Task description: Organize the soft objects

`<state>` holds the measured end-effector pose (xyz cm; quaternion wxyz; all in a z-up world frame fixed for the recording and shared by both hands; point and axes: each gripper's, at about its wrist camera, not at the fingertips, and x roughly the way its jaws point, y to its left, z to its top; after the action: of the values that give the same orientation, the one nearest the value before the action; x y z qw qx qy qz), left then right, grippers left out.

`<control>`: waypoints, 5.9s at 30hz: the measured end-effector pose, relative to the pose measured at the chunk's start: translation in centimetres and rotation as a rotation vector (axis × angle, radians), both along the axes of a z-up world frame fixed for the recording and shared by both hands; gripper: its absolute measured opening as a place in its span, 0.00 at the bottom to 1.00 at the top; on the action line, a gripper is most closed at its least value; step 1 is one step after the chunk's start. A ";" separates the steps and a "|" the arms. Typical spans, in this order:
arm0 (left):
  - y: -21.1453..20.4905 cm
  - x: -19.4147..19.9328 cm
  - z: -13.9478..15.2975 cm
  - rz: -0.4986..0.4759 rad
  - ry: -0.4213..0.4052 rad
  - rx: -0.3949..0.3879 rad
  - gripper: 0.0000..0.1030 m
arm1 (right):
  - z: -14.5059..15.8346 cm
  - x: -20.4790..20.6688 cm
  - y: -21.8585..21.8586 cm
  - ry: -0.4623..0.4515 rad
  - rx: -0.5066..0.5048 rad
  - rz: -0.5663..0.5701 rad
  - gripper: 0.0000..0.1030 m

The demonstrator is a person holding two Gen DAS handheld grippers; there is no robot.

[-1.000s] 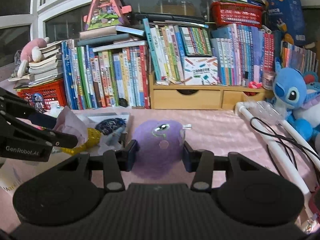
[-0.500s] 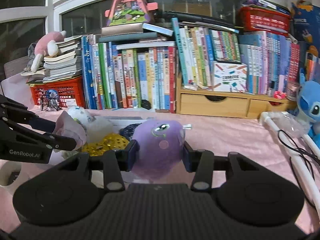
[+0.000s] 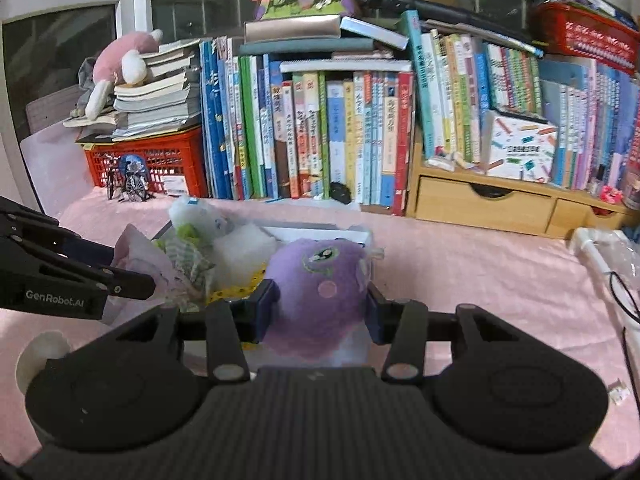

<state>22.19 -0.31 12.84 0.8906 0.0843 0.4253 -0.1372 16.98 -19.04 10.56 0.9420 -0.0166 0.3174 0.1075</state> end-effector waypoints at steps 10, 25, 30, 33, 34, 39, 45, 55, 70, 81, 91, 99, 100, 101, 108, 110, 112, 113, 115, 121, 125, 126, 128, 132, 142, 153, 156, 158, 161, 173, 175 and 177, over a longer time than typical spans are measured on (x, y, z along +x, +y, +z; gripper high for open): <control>1.0 2.7 -1.5 0.050 0.121 -0.042 0.37 | -0.8 2.9 1.3 0.145 -0.014 0.016 0.49; 2.0 6.2 -4.3 0.119 0.203 -0.030 0.37 | -3.3 6.7 2.4 0.306 -0.019 0.027 0.50; 2.3 7.4 -4.6 0.136 0.221 -0.051 0.38 | -4.2 7.9 3.0 0.337 -0.042 0.025 0.50; 2.6 8.2 -4.8 0.152 0.229 -0.072 0.38 | -4.6 8.6 3.2 0.348 -0.044 0.019 0.50; 2.6 8.4 -5.0 0.156 0.227 -0.074 0.38 | -4.7 8.9 3.2 0.352 -0.044 0.017 0.50; 2.5 9.2 -5.4 0.154 0.214 -0.074 0.38 | -5.1 9.9 3.4 0.363 -0.047 0.018 0.50; 2.9 10.1 -5.9 0.172 0.212 -0.073 0.39 | -5.4 11.1 3.7 0.364 -0.035 0.018 0.50; 3.1 9.8 -7.7 0.170 0.268 -0.049 0.39 | -6.7 11.5 4.0 0.423 -0.047 0.040 0.48; 2.9 9.8 -8.6 0.173 0.320 -0.044 0.56 | -7.0 11.5 4.0 0.457 -0.065 0.052 0.63; 2.4 7.4 -5.9 0.150 0.223 -0.030 0.65 | -4.9 10.1 3.4 0.393 -0.062 0.040 0.71; 1.4 3.0 -1.9 0.116 -0.025 -0.049 0.76 | -1.8 7.3 2.1 0.245 -0.030 -0.025 0.82; 1.0 -0.3 -0.3 0.108 -0.141 -0.077 0.79 | 0.0 4.1 1.1 0.126 -0.024 -0.047 0.84; 0.9 -0.7 -0.2 0.109 -0.149 -0.079 0.79 | 0.2 3.8 1.0 0.112 -0.023 -0.049 0.84; 1.0 -1.0 -0.1 0.108 -0.155 -0.083 0.79 | 0.4 3.3 0.9 0.097 -0.021 -0.050 0.84; 1.4 -3.9 0.9 0.103 -0.231 -0.123 0.80 | 1.8 0.3 0.4 0.006 -0.012 -0.055 0.85; 1.6 -4.7 1.1 0.105 -0.250 -0.118 0.81 | 2.1 -0.7 0.4 -0.027 -0.019 -0.055 0.85; 1.6 -5.5 1.3 0.106 -0.266 -0.118 0.81 | 2.4 -1.5 0.4 -0.053 -0.024 -0.049 0.85; 1.7 -5.9 1.3 0.104 -0.270 -0.118 0.81 | 2.5 -2.0 0.4 -0.069 -0.026 -0.046 0.85; 1.8 -6.8 1.3 0.102 -0.277 -0.122 0.81 | 2.7 -3.1 0.4 -0.102 -0.027 -0.047 0.85; 2.0 -9.5 1.3 0.095 -0.338 -0.130 0.82 | 3.0 -5.9 0.5 -0.176 -0.027 -0.037 0.86; 2.1 -11.7 1.2 0.095 -0.389 -0.152 0.83 | 2.7 -7.8 0.6 -0.213 -0.032 -0.028 0.86; 2.1 -12.2 1.1 0.095 -0.398 -0.159 0.83 | 2.6 -8.3 0.7 -0.224 -0.032 -0.030 0.86; 2.0 -13.1 0.9 0.095 -0.403 -0.178 0.83 | 2.4 -9.2 0.6 -0.249 -0.029 -0.037 0.86; 2.2 -14.4 0.2 0.098 -0.380 -0.223 0.83 | 2.0 -10.7 0.5 -0.270 -0.018 -0.050 0.86; 2.6 -16.8 -1.8 0.138 -0.366 -0.244 0.83 | 0.4 -13.3 0.5 -0.301 -0.024 -0.070 0.86; 3.1 -19.4 -3.7 0.159 -0.399 -0.215 0.84 | -1.5 -15.5 1.5 -0.324 -0.032 -0.070 0.89; 3.3 -20.2 -4.4 0.164 -0.398 -0.209 0.84 | -2.1 -16.1 1.9 -0.323 -0.038 -0.070 0.90; 3.6 -20.7 -4.9 0.177 -0.396 -0.203 0.84 | -2.6 -16.5 2.2 -0.327 -0.044 -0.067 0.90; 4.1 -21.3 -5.6 0.199 -0.391 -0.202 0.84 | -3.2 -17.0 2.5 -0.326 -0.056 -0.067 0.91; 5.2 -22.9 -9.3 0.263 -0.348 -0.157 0.85 | -7.1 -18.3 3.0 -0.241 -0.066 -0.077 0.93; 5.3 -22.9 -10.1 0.273 -0.331 -0.159 0.86 | -7.8 -18.3 3.0 -0.222 -0.059 -0.083 0.94; 5.3 -23.0 -10.8 0.281 -0.314 -0.155 0.86 | -8.5 -18.3 3.0 -0.207 -0.057 -0.092 0.94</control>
<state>-0.77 4.97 2.00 0.9600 -0.0240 0.2774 -0.0291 -1.30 -16.03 2.10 0.9729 -0.0396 0.2216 0.0527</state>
